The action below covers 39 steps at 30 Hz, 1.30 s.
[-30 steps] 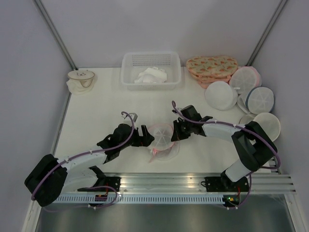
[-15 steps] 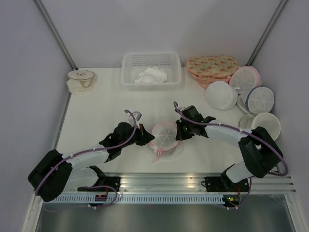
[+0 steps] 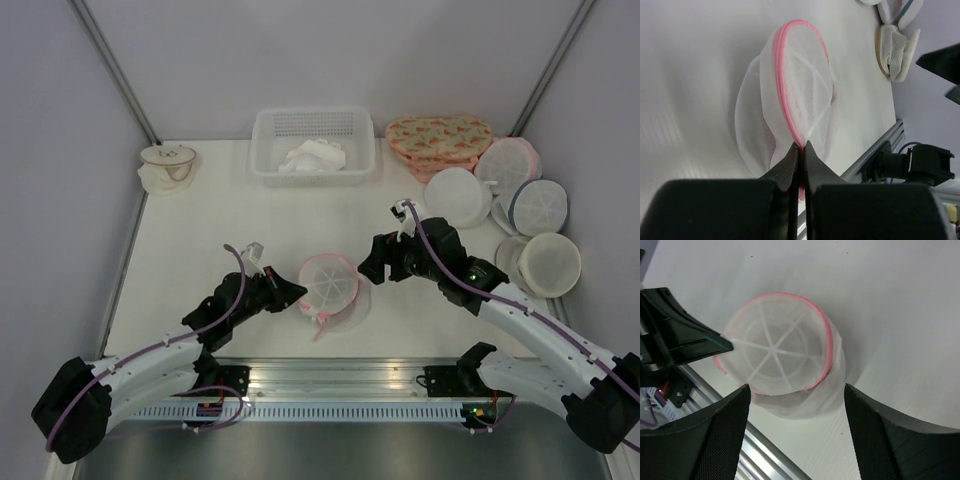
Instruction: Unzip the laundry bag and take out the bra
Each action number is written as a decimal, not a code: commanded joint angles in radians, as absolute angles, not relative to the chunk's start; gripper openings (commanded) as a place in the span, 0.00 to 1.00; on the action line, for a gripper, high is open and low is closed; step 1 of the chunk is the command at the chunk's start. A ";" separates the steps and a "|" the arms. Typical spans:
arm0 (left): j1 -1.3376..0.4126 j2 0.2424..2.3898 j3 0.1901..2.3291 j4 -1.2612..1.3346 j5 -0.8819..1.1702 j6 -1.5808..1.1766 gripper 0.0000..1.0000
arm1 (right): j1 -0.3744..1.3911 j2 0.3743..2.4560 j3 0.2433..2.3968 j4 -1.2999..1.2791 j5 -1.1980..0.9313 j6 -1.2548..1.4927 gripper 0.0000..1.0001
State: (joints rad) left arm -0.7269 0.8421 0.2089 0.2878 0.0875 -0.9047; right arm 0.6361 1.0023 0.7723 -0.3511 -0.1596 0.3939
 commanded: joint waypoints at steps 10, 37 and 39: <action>-0.753 0.753 0.109 0.285 -0.147 -1.259 0.02 | 0.977 1.066 0.672 -0.172 -0.072 0.606 0.69; -0.767 0.673 0.084 0.290 -0.080 -1.313 0.02 | 1.115 1.419 0.805 -0.051 0.100 0.641 0.35; -0.767 0.666 0.081 0.285 -0.080 -1.315 0.02 | 1.115 1.422 0.804 -0.060 0.112 0.640 0.34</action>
State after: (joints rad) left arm -0.7616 0.6788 0.0948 0.2928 -0.1013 -1.2644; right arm 1.1110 1.4124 0.7624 -0.0746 0.0505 0.6361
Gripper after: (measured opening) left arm 0.033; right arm 0.347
